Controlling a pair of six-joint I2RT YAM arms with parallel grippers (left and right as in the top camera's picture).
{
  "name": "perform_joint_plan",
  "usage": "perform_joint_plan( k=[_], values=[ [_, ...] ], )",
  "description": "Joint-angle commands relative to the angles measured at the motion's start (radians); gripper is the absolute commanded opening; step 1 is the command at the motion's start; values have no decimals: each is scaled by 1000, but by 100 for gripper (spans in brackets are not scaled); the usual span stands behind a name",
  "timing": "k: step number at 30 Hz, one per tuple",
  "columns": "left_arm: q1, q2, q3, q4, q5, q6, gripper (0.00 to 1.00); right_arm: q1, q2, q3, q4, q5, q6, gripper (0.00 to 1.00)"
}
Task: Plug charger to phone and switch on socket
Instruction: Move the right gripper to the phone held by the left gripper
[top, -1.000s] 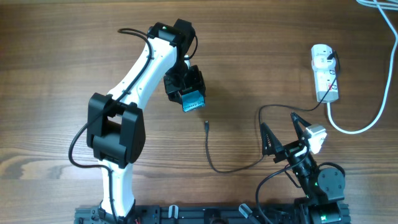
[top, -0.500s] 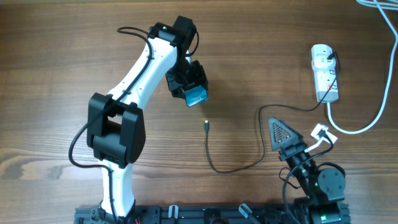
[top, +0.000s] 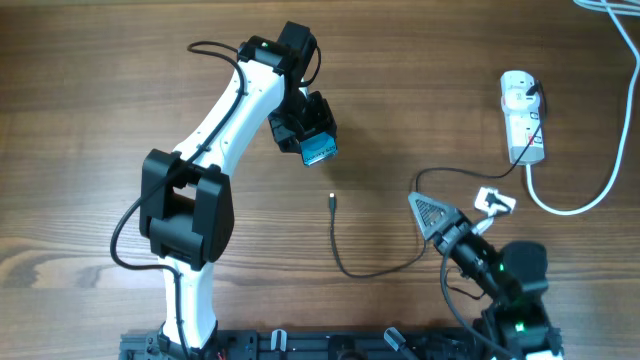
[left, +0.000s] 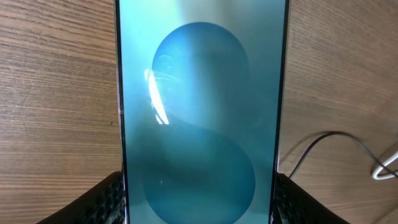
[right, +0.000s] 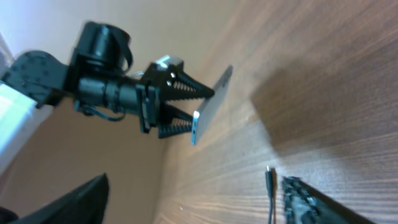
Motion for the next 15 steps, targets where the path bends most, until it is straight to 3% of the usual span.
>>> perform_joint_plan(
  k=[1, 15],
  values=[
    [0, 1, -4, 12, 16, -35, 7, 39, 200, 130, 13, -40, -78, 80],
    [0, 1, -4, 30, 12, -69, 7, 369, 819, 393, 129, 202, -76, 76]
  ],
)
